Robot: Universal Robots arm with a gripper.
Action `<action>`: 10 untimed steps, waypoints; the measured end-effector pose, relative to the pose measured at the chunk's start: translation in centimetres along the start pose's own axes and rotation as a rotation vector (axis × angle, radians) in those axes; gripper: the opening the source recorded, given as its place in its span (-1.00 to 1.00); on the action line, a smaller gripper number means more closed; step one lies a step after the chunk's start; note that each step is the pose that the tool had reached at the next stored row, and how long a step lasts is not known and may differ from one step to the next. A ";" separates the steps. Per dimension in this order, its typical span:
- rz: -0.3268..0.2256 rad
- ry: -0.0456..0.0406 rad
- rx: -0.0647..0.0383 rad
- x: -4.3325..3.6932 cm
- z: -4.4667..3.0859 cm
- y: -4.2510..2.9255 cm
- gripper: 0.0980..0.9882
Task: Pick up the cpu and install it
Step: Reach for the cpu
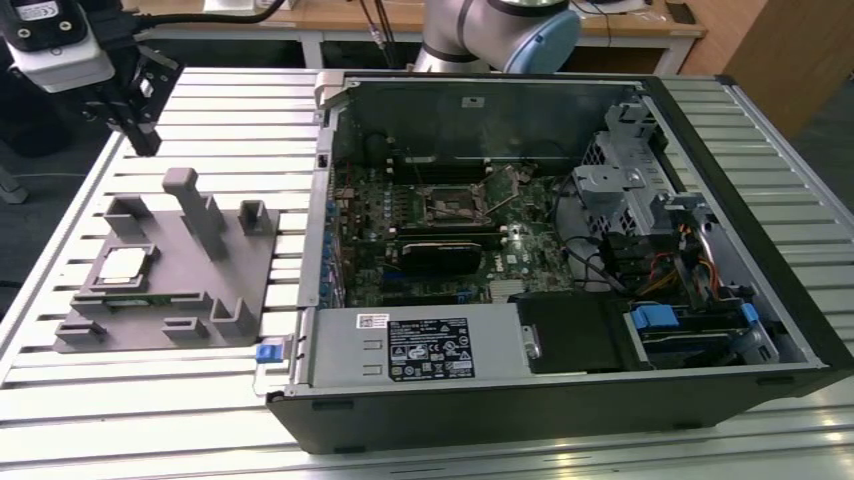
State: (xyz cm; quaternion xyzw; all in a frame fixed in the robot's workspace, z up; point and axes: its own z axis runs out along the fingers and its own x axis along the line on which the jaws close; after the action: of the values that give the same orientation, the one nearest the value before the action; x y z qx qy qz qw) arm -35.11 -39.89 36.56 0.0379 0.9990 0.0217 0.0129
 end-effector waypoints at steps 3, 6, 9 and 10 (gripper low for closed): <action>0.000 -0.0001 0.000 0.28 0.02 -0.02 -0.98; 0.000 0.0000 0.000 0.59 0.03 -0.05 -0.98; 0.000 0.0001 0.000 0.92 0.04 -0.07 -0.98; 0.000 0.0000 0.000 1.09 0.05 -0.09 -0.98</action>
State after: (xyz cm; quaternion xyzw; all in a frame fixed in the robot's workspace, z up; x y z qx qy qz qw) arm -36.20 -39.90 36.47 0.0378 0.9990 0.0217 0.0129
